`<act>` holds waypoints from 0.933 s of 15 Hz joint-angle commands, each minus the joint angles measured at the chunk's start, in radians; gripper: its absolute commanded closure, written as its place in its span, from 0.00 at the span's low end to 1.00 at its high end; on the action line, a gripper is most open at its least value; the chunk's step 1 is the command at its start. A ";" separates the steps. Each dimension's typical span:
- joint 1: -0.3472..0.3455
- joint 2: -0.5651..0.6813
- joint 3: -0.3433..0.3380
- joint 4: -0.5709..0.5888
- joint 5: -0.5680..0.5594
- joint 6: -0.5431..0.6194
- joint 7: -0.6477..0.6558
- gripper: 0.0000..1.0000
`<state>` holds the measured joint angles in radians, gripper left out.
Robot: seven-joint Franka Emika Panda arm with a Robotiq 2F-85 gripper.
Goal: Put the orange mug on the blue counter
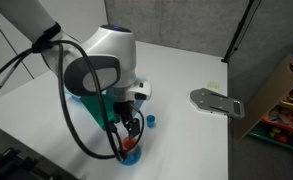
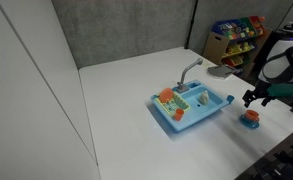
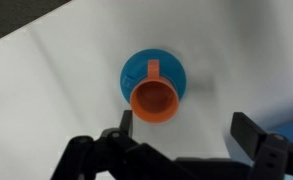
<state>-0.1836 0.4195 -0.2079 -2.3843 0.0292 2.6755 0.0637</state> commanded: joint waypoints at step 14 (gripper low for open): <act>-0.043 0.138 0.060 0.014 -0.011 0.148 -0.161 0.00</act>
<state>-0.1993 0.5380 -0.1696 -2.3838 0.0292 2.8059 -0.0643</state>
